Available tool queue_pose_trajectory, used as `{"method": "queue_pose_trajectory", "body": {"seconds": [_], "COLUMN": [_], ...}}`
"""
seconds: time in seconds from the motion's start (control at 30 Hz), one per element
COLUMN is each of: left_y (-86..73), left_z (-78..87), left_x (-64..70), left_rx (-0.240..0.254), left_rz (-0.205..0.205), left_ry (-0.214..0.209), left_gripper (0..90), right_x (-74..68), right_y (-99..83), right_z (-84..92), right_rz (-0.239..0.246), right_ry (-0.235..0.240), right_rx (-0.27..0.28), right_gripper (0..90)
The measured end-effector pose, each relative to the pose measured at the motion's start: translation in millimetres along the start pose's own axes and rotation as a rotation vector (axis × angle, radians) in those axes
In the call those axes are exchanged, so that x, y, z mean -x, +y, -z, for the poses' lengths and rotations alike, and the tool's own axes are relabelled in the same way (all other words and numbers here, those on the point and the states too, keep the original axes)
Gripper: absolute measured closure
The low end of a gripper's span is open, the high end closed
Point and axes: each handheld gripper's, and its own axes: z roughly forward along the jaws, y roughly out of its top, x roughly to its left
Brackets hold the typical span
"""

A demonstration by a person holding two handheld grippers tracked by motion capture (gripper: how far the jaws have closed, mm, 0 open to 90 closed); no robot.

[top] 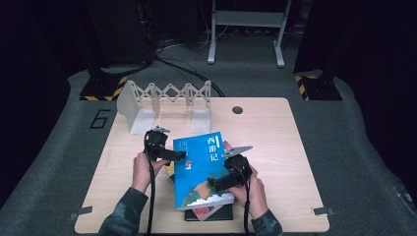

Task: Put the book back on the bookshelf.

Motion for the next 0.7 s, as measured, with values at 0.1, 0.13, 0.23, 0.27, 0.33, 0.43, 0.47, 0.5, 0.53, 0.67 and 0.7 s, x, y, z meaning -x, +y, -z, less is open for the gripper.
{"method": "queue_pose_trajectory", "body": {"seconds": [0.1,0.13,0.23,0.27,0.33,0.43,0.47,0.5,0.53,0.67,0.7], "left_y": [1.4,1.9,3.2,3.7,4.2,4.8,4.7,4.8,4.8,6.3,6.7], "left_z": [-2.9,-3.8,-6.0,-7.0,-8.5,-10.4,-10.9,-11.5,-12.2,-15.7,-16.1], "left_x": [-0.2,-0.4,-0.6,-0.4,-0.3,-1.2,-1.4,-2.4,-2.3,-1.2,-1.1], "left_rx": [-0.001,0.0,-0.006,-0.007,-0.007,-0.012,-0.01,-0.017,-0.016,-0.025,-0.029], "left_rz": [0.03,0.03,0.032,0.035,0.038,0.041,0.046,0.046,0.052,0.056,0.057], "left_ry": [-0.023,-0.024,-0.035,-0.042,-0.048,-0.062,-0.067,-0.077,-0.08,-0.104,-0.112], "left_gripper": [0.0,0.0,0.0,0.0,0.0,0.0,0.0,0.0,0.0,0.0,0.0], "right_x": [-0.1,-0.1,0.3,0.3,-0.2,-0.2,-0.2,-0.1,0.0,0.8,0.6], "right_y": [0.4,0.4,0.3,0.4,0.7,1.0,1.1,1.2,1.4,1.7,1.7], "right_z": [-0.9,-0.9,-1.3,-1.3,-1.1,-1.1,-1.1,-1.1,-1.1,-1.7,-1.7], "right_rz": [-0.007,-0.007,-0.004,-0.003,-0.009,-0.008,-0.008,-0.008,-0.006,0.002,-0.001], "right_ry": [0.01,0.01,0.008,0.008,0.012,0.012,0.013,0.013,0.012,0.012,0.016], "right_rx": [-0.004,-0.005,0.001,0.0,-0.004,-0.006,-0.008,-0.009,-0.012,-0.008,-0.006], "right_gripper": [0.0,0.0,0.0,0.0,0.0,0.0,0.0,0.0,0.0,0.0,0.0]}}
